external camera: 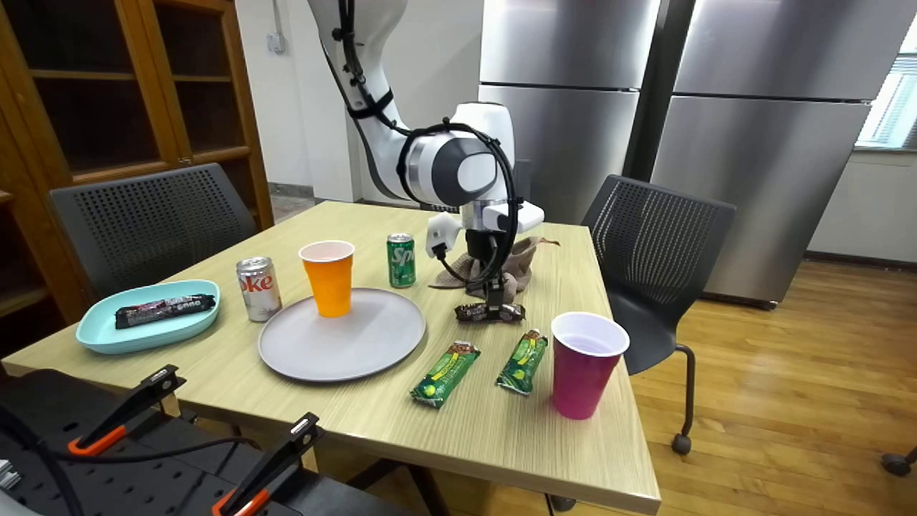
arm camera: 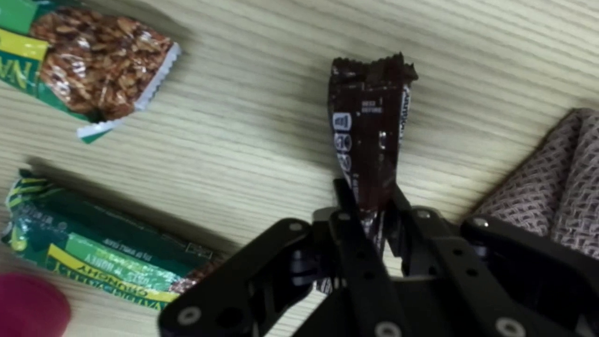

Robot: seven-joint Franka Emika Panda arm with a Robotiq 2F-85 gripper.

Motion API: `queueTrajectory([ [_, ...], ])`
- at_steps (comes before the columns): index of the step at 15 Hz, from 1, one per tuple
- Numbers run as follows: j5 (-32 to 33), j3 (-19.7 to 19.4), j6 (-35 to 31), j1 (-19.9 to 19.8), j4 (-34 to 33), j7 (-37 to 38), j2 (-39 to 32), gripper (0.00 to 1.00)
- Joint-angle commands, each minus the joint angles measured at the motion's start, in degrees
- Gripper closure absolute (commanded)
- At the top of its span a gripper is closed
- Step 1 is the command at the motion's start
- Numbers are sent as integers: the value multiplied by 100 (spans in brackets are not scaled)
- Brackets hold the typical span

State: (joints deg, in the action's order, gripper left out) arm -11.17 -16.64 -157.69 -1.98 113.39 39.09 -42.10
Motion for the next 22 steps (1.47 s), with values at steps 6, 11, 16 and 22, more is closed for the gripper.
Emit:
queueTrajectory([
  [6,-79,8,52,16,-57,76,167,97],
  [11,-142,27,124,51,290,72,980,97],
  [16,-1,21,278,173,614,120,1877,97],
  [22,-25,300,207,293,1255,89,2872,97],
])
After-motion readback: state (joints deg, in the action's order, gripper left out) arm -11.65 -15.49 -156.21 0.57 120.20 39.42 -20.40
